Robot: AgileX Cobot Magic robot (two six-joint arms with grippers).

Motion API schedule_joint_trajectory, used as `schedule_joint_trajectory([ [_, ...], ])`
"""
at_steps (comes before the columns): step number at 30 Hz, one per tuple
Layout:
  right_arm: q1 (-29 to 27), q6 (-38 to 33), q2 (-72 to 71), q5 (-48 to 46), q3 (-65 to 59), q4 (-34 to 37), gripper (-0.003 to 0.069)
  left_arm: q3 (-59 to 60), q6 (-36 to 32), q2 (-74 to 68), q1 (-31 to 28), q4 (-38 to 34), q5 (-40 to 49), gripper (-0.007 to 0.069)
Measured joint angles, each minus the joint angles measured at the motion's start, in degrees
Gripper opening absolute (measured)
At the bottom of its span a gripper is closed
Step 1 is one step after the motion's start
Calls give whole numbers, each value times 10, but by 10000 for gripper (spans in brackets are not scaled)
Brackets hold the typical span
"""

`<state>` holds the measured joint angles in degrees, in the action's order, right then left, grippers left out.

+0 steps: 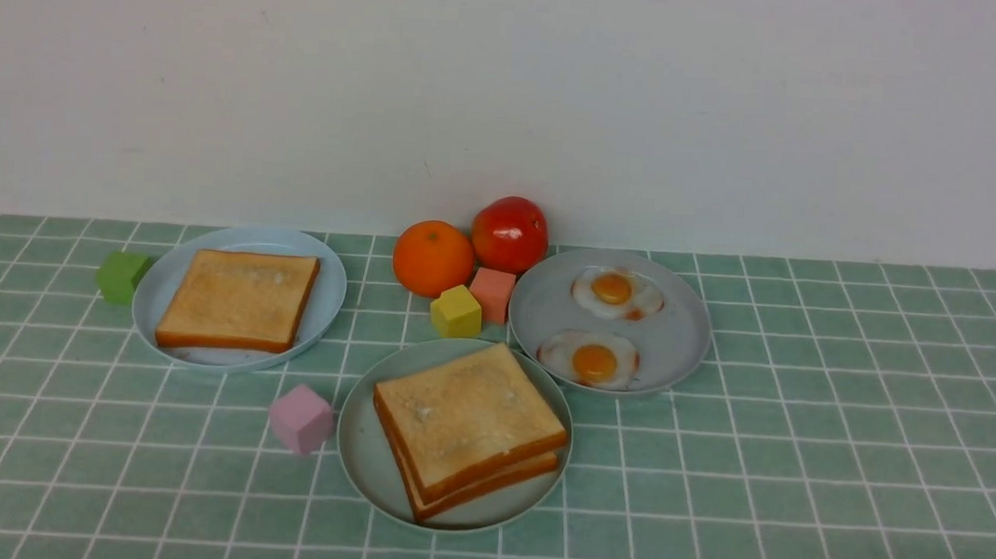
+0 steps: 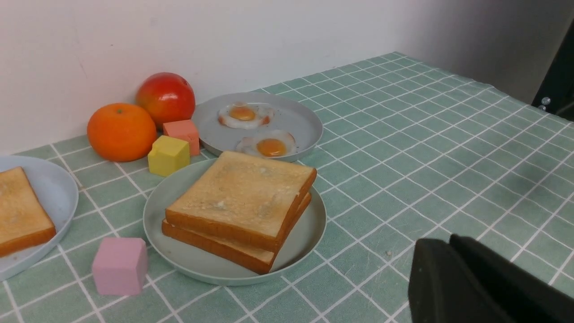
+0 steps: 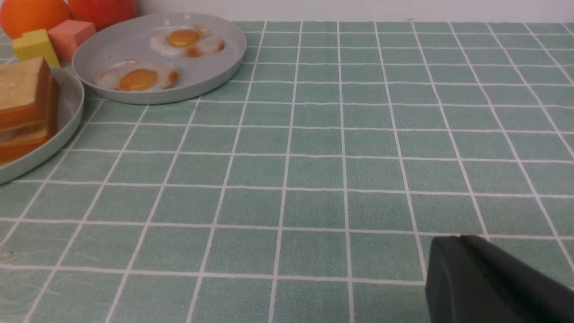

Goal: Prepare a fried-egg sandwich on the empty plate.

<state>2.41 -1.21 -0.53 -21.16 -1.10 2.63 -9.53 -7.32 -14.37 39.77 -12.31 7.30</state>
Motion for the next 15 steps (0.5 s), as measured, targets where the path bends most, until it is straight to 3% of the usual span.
schedule_joint_trajectory([
  [4,0,0,0,0,0,2,8,1,6,1,-11,11,-13,29],
  [6,0,0,0,0,0,2,11,2,28,12,-46,19,-26,-14],
  [14,0,-1,0,-1,0,2,20,63,216,134,-296,114,-24,-13],
  [15,0,-1,0,-1,1,2,20,66,216,136,-302,115,-24,-13],
])
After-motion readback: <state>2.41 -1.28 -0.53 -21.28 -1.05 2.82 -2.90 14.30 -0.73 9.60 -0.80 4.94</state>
